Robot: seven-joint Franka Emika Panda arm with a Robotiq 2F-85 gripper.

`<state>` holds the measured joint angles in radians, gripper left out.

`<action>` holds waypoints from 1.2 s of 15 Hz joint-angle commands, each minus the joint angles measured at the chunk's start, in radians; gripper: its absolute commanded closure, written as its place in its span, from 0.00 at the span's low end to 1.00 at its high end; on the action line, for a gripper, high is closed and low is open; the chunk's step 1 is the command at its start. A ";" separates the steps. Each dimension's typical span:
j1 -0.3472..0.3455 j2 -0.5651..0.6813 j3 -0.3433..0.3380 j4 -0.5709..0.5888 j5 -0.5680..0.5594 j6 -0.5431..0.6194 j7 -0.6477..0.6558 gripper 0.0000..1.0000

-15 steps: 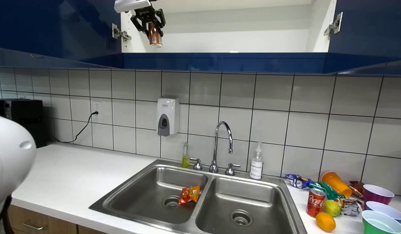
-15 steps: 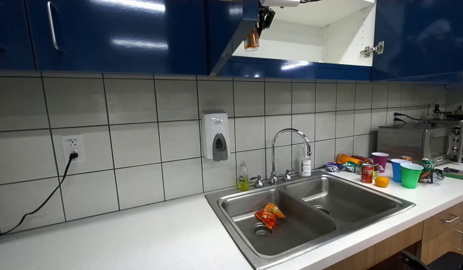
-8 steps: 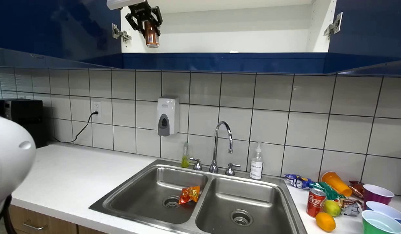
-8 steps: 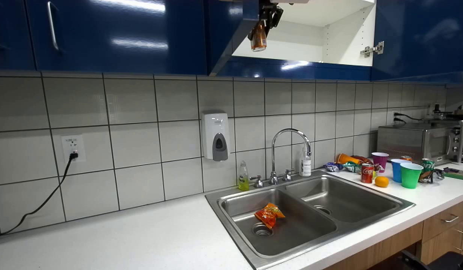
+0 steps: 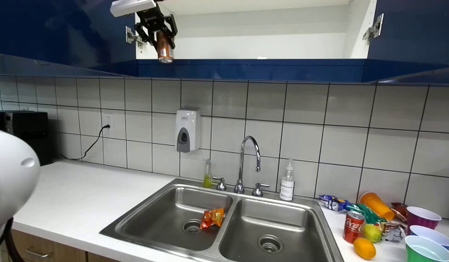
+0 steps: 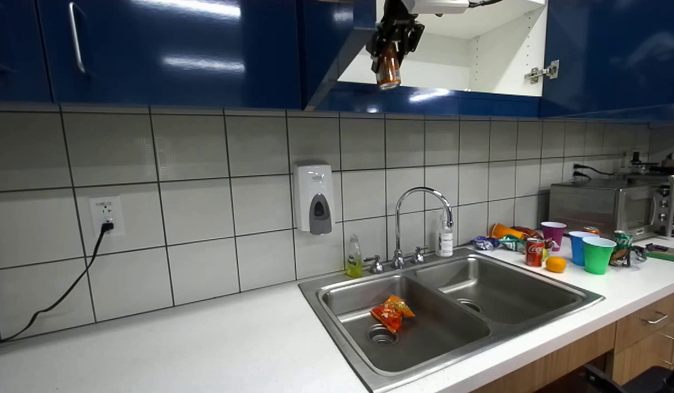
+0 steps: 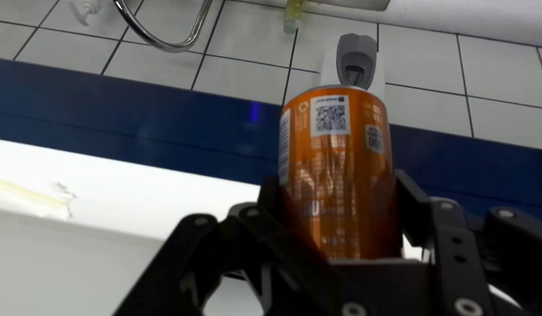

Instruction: Remove the can from the top cabinet

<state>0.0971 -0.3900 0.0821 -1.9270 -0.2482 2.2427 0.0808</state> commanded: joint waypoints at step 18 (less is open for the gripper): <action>-0.009 -0.189 -0.008 -0.333 0.152 -0.109 -0.020 0.61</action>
<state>0.0944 -0.5479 0.0766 -2.2414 -0.1306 2.1811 0.0801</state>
